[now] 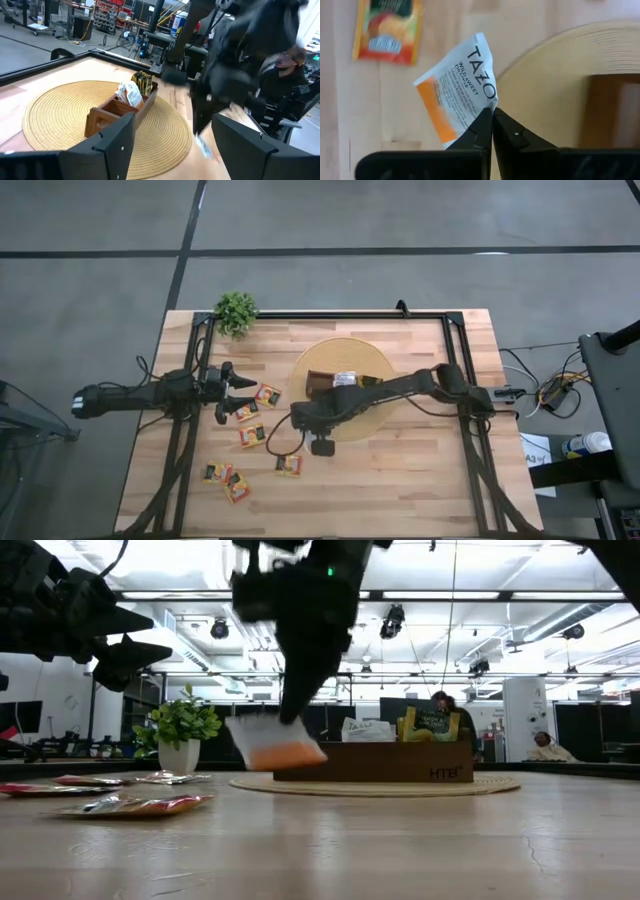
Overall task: Pick & Place Tea
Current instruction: Put the white tea bag into the middle section of the wooden organizer
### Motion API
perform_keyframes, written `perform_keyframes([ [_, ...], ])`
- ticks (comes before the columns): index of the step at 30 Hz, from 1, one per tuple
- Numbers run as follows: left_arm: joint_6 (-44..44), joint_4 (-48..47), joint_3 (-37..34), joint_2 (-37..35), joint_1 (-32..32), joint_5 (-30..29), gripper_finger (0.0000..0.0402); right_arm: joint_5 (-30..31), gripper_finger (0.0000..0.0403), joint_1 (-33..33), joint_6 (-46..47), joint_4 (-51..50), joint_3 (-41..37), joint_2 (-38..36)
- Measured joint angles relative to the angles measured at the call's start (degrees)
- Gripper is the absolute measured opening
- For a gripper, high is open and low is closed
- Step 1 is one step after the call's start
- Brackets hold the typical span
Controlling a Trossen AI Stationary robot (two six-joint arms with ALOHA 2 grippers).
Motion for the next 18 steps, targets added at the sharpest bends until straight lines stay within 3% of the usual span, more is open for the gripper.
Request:
perform_keyframes([
  [9, 0.0, 0.0, 0.0, 0.0, 0.0, 0.0, 0.0257, 15.8, 0.0008, -0.3, 14.2, -8.5, -2.7, -7.0],
  [18, 0.0, 0.0, 0.0, 0.0, 0.0, 0.0, 0.0257, 23.3, 0.0008, -1.8, 29.7, -9.2, -17.1, -16.3],
])
